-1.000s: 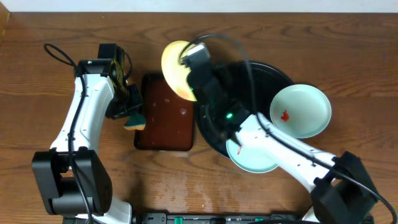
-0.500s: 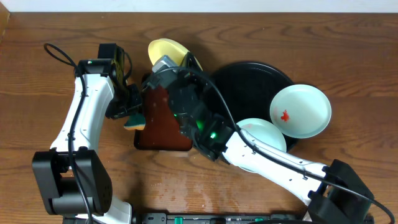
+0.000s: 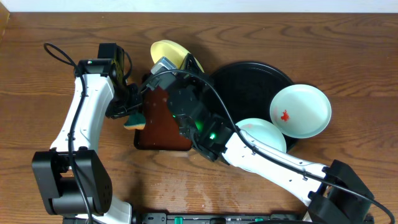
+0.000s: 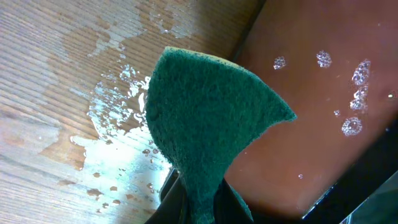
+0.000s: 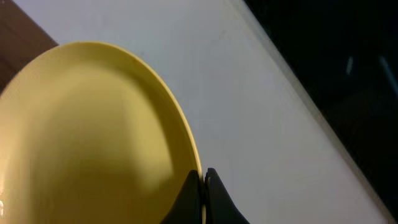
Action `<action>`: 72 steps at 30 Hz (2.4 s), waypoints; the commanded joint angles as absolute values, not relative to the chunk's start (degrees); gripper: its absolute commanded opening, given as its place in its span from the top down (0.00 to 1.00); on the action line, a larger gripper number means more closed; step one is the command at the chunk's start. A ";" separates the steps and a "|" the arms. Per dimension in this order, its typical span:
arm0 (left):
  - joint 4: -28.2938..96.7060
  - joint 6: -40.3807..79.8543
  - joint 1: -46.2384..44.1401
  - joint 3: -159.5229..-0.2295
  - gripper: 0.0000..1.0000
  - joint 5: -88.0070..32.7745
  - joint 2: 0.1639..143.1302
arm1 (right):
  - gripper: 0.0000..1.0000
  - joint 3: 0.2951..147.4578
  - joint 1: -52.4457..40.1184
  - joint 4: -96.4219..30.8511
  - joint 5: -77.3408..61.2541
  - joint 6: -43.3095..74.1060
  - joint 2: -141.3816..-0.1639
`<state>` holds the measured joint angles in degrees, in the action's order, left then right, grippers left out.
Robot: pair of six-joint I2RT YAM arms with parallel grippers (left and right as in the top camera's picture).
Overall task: Clean dirty plates on tray and stack at the side
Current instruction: 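Lift yellow plate with right gripper and carry it to the right, then lower yellow plate onto table at right side and open right gripper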
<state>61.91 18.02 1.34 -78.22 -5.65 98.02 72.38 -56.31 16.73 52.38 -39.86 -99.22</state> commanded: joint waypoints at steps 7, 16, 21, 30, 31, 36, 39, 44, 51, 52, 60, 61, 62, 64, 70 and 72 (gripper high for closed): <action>59.11 17.17 -0.25 -77.93 0.92 -8.99 97.73 | 0.99 73.52 -44.36 -1.54 33.61 -2.22 -98.63; 57.49 17.17 -4.14 -77.80 0.92 -8.97 97.73 | 0.99 73.52 -25.74 -7.40 -0.25 16.16 -91.98; 56.95 17.19 -5.13 -77.78 0.92 -8.97 97.73 | 0.99 73.49 -10.76 -13.47 -7.44 19.33 -90.00; 56.34 17.19 -5.23 -77.78 0.92 -8.97 97.73 | 0.99 73.36 18.55 -26.92 -7.75 19.25 -90.15; 56.29 17.19 -5.23 -77.78 0.92 -8.99 97.73 | 0.99 73.32 20.97 -27.66 -7.66 19.22 -90.24; 56.47 17.19 -5.23 -77.78 0.92 -8.99 97.73 | 0.99 72.95 30.81 -31.24 -3.03 18.33 -91.98; 56.40 17.19 -5.23 -77.67 0.92 -8.99 97.73 | 0.99 71.53 35.53 -31.75 -0.71 17.96 -95.90; 56.42 17.17 -5.23 -77.60 0.92 -8.99 97.73 | 0.99 71.11 35.94 -31.79 -0.89 17.91 -102.37; 56.36 17.17 -5.23 -77.32 0.92 -8.99 97.73 | 0.78 71.16 35.90 -31.55 -1.37 16.38 -106.45; 56.23 17.17 -5.23 -77.32 0.92 -8.99 97.73 | 0.67 71.35 35.92 -31.57 -2.42 15.66 -106.08; 56.01 17.19 -5.23 -77.32 0.93 -8.99 97.73 | 0.55 81.49 34.04 -45.21 -13.63 14.57 -100.47; 56.01 17.19 -5.23 -77.30 0.92 -8.99 97.73 | 0.55 83.18 33.21 -48.27 -13.61 14.46 -99.85; 56.03 17.19 -5.23 -77.28 0.92 -8.99 97.73 | 0.56 84.88 32.01 -51.83 -13.58 13.89 -99.11; 56.01 17.19 -5.23 -77.19 0.92 -8.99 97.73 | 0.56 86.15 29.52 -55.75 -13.43 12.21 -97.89; 56.03 17.17 -5.23 -77.12 0.92 -8.97 97.73 | 0.57 83.96 19.46 -65.04 1.48 11.70 -97.43; 56.05 17.17 -5.23 -77.12 0.92 -8.99 97.73 | 0.57 79.79 15.75 -62.04 6.63 11.70 -97.62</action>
<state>55.94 17.93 -5.10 -78.06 -8.86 98.02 84.40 19.62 -63.86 -3.86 12.75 -96.53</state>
